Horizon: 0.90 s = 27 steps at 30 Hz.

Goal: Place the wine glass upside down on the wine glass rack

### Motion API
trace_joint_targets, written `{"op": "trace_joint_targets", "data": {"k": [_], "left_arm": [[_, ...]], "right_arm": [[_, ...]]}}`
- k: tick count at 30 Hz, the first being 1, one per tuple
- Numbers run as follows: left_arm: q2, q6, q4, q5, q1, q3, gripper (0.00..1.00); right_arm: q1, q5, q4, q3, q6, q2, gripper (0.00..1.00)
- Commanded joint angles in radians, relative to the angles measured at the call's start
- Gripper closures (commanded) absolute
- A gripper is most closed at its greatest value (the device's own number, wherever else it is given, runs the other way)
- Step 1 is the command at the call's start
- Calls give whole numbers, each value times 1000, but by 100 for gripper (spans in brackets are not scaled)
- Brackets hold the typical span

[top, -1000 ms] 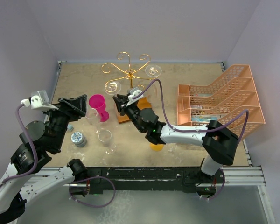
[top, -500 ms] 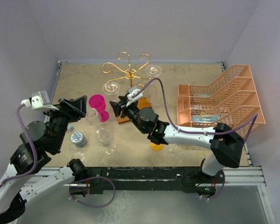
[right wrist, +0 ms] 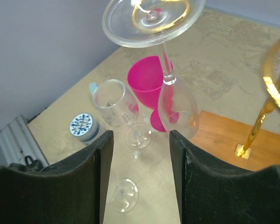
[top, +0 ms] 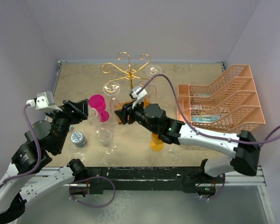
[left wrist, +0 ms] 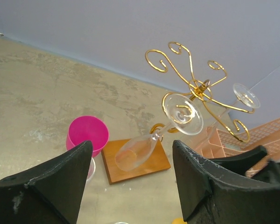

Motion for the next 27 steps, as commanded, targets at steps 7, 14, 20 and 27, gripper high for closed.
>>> {"op": "trace_joint_targets", "data": {"k": [7, 14, 20, 27], "left_arm": [[-44, -75, 8, -10, -4, -119, 33], [-26, -79, 52, -22, -4, -150, 33], [-10, -77, 59, -26, -4, -156, 33], [-14, -103, 59, -18, -4, -172, 33]], "right_arm": [[-4, 101, -530, 19, 287, -240, 40], [-4, 131, -771, -8, 440, -291, 41], [-4, 123, -840, -53, 501, -298, 47], [-4, 168, -918, -73, 575, -275, 49]]}}
